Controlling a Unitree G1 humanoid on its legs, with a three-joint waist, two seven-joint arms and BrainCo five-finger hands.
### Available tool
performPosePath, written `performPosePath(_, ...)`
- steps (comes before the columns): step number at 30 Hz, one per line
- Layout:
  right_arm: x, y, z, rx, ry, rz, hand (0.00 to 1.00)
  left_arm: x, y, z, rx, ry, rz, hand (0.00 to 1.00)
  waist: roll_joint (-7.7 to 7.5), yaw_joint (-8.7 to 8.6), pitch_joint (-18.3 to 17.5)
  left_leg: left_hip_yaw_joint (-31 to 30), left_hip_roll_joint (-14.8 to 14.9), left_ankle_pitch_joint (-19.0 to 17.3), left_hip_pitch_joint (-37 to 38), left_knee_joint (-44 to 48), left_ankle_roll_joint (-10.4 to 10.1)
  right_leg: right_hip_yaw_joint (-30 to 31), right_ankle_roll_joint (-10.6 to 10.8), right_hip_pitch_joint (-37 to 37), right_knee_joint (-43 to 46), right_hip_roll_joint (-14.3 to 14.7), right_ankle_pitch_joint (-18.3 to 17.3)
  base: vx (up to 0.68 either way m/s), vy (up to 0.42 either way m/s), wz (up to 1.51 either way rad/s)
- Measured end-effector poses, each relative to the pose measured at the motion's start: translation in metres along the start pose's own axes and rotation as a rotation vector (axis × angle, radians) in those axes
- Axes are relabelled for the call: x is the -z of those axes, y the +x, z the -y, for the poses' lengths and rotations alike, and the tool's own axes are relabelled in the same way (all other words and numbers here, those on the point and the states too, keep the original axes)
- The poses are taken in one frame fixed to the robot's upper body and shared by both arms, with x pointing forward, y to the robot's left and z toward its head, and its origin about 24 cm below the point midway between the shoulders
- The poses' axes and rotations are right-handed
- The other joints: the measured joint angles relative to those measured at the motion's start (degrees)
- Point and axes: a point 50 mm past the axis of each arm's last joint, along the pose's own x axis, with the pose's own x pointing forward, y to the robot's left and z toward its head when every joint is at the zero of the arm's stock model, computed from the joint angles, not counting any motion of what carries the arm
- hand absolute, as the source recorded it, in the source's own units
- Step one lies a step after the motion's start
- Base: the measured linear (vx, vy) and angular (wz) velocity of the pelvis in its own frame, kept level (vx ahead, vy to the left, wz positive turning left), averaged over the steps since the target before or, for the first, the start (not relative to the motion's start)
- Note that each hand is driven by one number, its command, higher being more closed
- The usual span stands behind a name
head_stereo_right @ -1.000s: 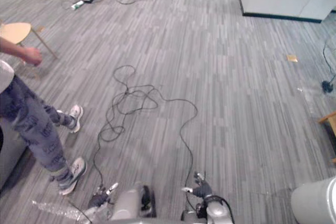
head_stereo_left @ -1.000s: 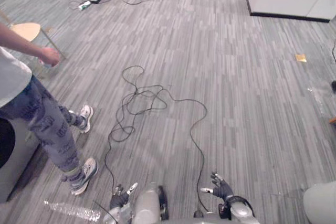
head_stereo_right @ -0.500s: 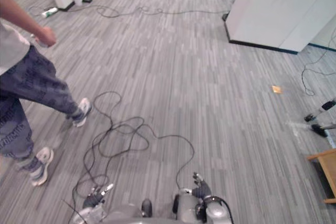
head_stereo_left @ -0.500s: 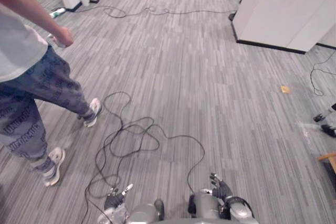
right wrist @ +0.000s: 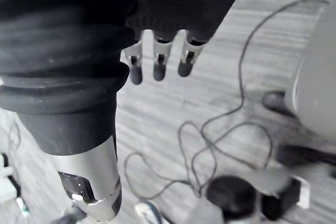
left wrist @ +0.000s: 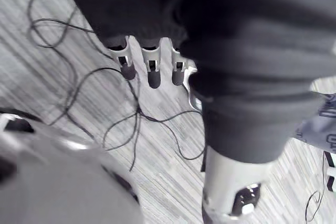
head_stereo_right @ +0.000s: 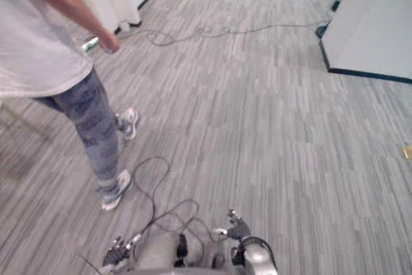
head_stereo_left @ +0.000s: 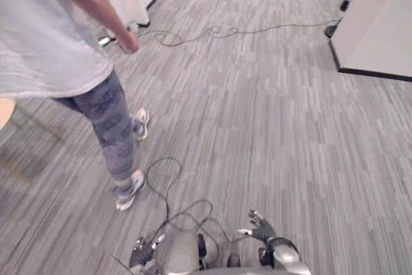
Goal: Organize washtable
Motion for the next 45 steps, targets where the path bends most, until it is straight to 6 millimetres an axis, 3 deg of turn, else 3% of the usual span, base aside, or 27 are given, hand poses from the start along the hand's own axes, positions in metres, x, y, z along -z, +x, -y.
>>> performPosePath(3,0.005,0.000,0.004,0.006,-0.024,-0.026,0.00,0.007,-0.003,0.000,0.001,0.008,-0.016,0.00,2.00,1.08,0.0,-2.8,1.3,8.2,-4.7,-28.0,-6.8,4.3,2.2,7.0,-4.9,-1.7,-3.4,0.67,0.239,-0.90)
performPosePath(5,0.012,-0.001,0.006,0.001,-0.068,-0.063,0.00,0.012,-0.003,0.000,-0.001,0.010,-0.037,0.00,2.70,2.23,-0.4,-1.3,2.9,15.9,-5.7,-24.9,-6.0,6.2,2.4,10.4,-5.5,-2.1,-3.8,0.75,0.397,-0.60)
performPosePath(7,0.014,-0.001,0.005,-0.003,-0.078,-0.067,0.00,0.005,-0.001,-0.004,-0.010,0.022,-0.010,0.00,-0.06,2.31,-0.6,-1.3,0.0,15.2,-4.1,-24.4,-1.9,6.4,2.9,7.3,3.8,-5.0,-3.5,0.76,0.405,-0.17)
performPosePath(8,0.016,-0.002,0.003,-0.008,-0.072,-0.073,0.00,0.002,-0.001,-0.010,-0.025,0.031,-0.005,0.00,-1.73,2.22,-0.3,-0.9,-2.5,14.2,-0.4,-25.0,2.9,7.7,6.9,4.5,15.0,-6.9,-1.9,0.61,0.316,0.09)
performPosePath(9,0.014,-0.002,0.001,-0.009,-0.069,-0.065,0.00,0.001,-0.001,-0.013,-0.033,0.040,-0.006,0.00,-2.48,1.94,-0.2,-0.7,-3.5,13.1,1.6,-24.6,4.8,8.7,10.6,2.7,22.0,-7.5,-0.3,0.71,0.359,0.26)
performPosePath(10,0.011,0.000,0.000,-0.013,-0.070,-0.052,0.00,-0.001,0.000,-0.018,-0.046,0.054,-0.008,0.00,-3.63,0.90,0.0,-0.6,-5.1,9.0,5.5,-23.4,5.6,11.0,21.0,-1.4,37.3,-8.0,5.2,0.62,0.294,0.32)
performPosePath(11,0.011,-0.001,0.000,-0.016,-0.071,-0.051,0.00,0.000,0.000,-0.021,-0.054,0.063,-0.019,0.00,-3.78,0.38,0.0,-0.6,-5.9,6.8,8.7,-23.3,5.4,11.0,20.9,-4.6,47.2,-8.7,6.6,0.72,0.325,0.29)
performPosePath(13,0.010,-0.001,0.001,-0.012,-0.066,-0.041,0.00,0.000,0.001,-0.023,-0.060,0.078,-0.031,0.00,-4.22,-0.44,0.0,-1.6,-8.6,4.3,18.5,-29.2,5.3,3.1,13.9,-12.1,58.2,-12.9,3.0,0.62,0.258,0.07)
performPosePath(14,0.008,-0.001,0.003,-0.005,-0.065,-0.025,0.00,0.000,0.001,-0.022,-0.048,0.094,-0.037,0.00,-3.81,-0.70,0.2,-1.9,-8.8,4.1,22.0,-32.4,5.2,0.6,10.5,-15.3,58.2,-12.9,0.4,0.62,0.197,0.15)
performPosePath(17,-0.005,-0.002,0.014,0.018,-0.085,0.034,0.00,-0.007,0.006,-0.011,-0.009,0.134,-0.028,0.00,-3.08,-3.11,0.7,-4.6,-8.8,2.9,30.7,-36.8,5.4,-9.2,8.9,-23.5,46.6,-12.1,-5.6,0.50,0.082,0.42)
performPosePath(20,-0.009,-0.002,0.025,0.047,-0.092,0.044,0.00,-0.016,0.011,0.011,0.056,0.164,0.000,0.00,-2.69,-4.60,1.0,-8.1,-8.4,0.8,36.8,-41.3,2.0,-15.5,7.5,-28.4,14.1,-8.0,2.0,0.81,0.032,0.65)
performPosePath(22,-0.005,-0.003,0.026,0.051,-0.084,0.027,0.00,-0.010,0.009,0.010,0.065,0.196,-0.015,0.00,-3.53,-5.10,0.7,-9.7,-9.1,-0.8,40.4,-41.3,-0.6,-16.3,6.2,-29.4,6.5,-6.7,5.3,0.74,-0.041,0.50)
performPosePath(23,-0.001,-0.004,0.024,0.049,-0.076,0.019,0.00,-0.009,0.008,0.008,0.056,0.185,-0.011,0.00,-4.20,-5.09,0.0,-10.9,-9.5,-1.6,41.2,-38.7,-1.9,-16.0,3.1,-29.6,7.0,-5.9,5.2,0.82,-0.100,0.43)
performPosePath(24,0.003,-0.006,0.022,0.046,-0.067,0.010,0.00,-0.008,0.007,0.003,0.041,0.175,-0.011,0.00,-4.47,-5.33,-1.3,-12.1,-9.9,-1.8,40.1,-32.1,-2.0,-13.7,-5.5,-29.3,7.9,-4.6,9.6,0.84,-0.114,0.42)
performPosePath(25,0.006,-0.008,0.025,0.055,-0.060,0.004,0.00,-0.001,0.005,0.005,0.042,0.164,-0.030,0.00,-2.86,-5.80,-2.7,-12.0,-8.3,-1.5,37.1,-24.4,-2.4,-14.3,-6.0,-29.1,9.4,-3.9,11.7,0.84,-0.113,0.38)
performPosePath(26,0.003,-0.010,0.032,0.072,-0.069,0.022,0.00,0.006,0.003,0.008,0.038,0.132,-0.046,0.00,-0.87,-5.97,-3.0,-10.8,-6.1,0.4,33.3,-13.7,-4.9,-15.8,-5.0,-27.1,9.7,-2.7,12.8,0.81,-0.052,0.05)
performPosePath(27,-0.002,-0.012,0.041,0.090,-0.097,0.046,0.00,0.011,0.000,0.009,0.015,0.073,-0.058,0.00,3.09,-5.74,-2.2,-9.0,-1.6,10.3,27.6,1.3,-6.9,-16.0,-3.9,-23.0,8.6,0.8,11.2,0.79,-0.022,-0.24)
performPosePath(28,-0.003,-0.013,0.042,0.094,-0.103,0.046,0.00,0.015,-0.001,0.009,0.010,0.061,-0.067,0.00,3.86,-4.98,-2.1,-8.0,1.3,13.2,24.2,8.8,-7.5,-14.8,-4.0,-21.1,7.7,2.9,10.1,0.75,-0.005,-0.57)
performPosePath(29,-0.004,-0.011,0.039,0.089,-0.092,0.046,0.00,0.012,0.000,0.010,0.014,0.057,-0.056,0.00,4.66,-4.64,-1.5,-5.2,5.5,8.8,18.2,20.2,-3.5,-13.3,-4.3,-16.8,7.0,4.9,7.1,0.59,-0.022,-0.53)
performPosePath(33,0.007,-0.004,0.013,0.033,-0.044,-0.023,0.00,-0.006,0.004,-0.009,-0.019,0.104,-0.007,0.00,-1.61,-1.78,-0.3,-2.2,5.1,0.5,4.7,11.7,-1.2,-6.9,-1.6,-2.6,1.0,3.3,3.7,0.74,-0.052,-0.70)
performPosePath(34,0.006,-0.002,0.011,0.024,-0.048,-0.029,0.00,-0.006,0.004,-0.009,-0.019,0.103,-0.006,0.00,-1.73,-0.25,0.1,-4.0,2.6,1.1,0.7,-7.5,-2.0,-3.7,0.2,1.6,-1.6,1.9,1.8,0.80,0.108,-0.89)
performPosePath(37,0.013,-0.003,0.017,0.037,-0.057,-0.062,0.00,0.008,-0.001,-0.008,-0.019,0.091,-0.043,0.00,0.34,0.24,-0.3,-8.0,2.2,5.6,-1.5,-32.3,-8.3,0.1,2.4,6.7,-4.1,1.1,-2.2,0.67,0.221,-0.79)
performPosePath(38,0.016,-0.004,0.020,0.045,-0.060,-0.078,0.00,0.014,-0.004,-0.008,-0.021,0.089,-0.061,0.00,1.25,0.38,-0.6,-7.7,3.1,7.8,-2.4,-32.9,-8.1,1.5,3.3,8.6,-3.8,0.6,-4.3,0.72,0.376,-0.98)
performPosePath(39,0.024,-0.008,0.022,0.062,-0.046,-0.101,0.00,0.020,-0.007,-0.015,-0.040,0.084,-0.080,0.00,0.57,0.87,-1.9,-6.4,1.9,13.3,-1.9,-29.0,-5.3,2.9,4.0,9.6,-0.2,-1.9,-7.4,0.60,0.309,-0.73)
performPosePath(41,0.027,-0.009,0.019,0.061,-0.037,-0.107,0.00,0.018,-0.007,-0.023,-0.057,0.080,-0.076,0.00,-1.66,1.16,-3.0,-5.4,-0.1,14.5,-0.7,-25.5,-2.3,3.3,6.3,4.1,15.9,-5.5,-9.5,0.92,0.404,-0.61)
performPosePath(43,0.018,-0.005,0.012,0.050,-0.022,-0.070,0.00,0.007,-0.002,-0.033,-0.080,0.112,-0.068,0.00,-5.39,-0.22,-0.7,-3.8,-3.8,9.9,6.2,-24.8,2.8,1.9,9.4,-4.5,42.4,-11.4,-4.7,0.72,0.295,-0.22)
performPosePath(45,0.015,-0.004,0.016,0.058,-0.022,-0.056,0.00,0.004,0.000,-0.032,-0.070,0.129,-0.067,0.00,-5.09,-1.26,0.5,-3.9,-4.7,6.2,14.8,-27.3,3.9,-2.5,7.3,-8.0,50.7,-13.5,-6.0,0.56,0.200,0.05)
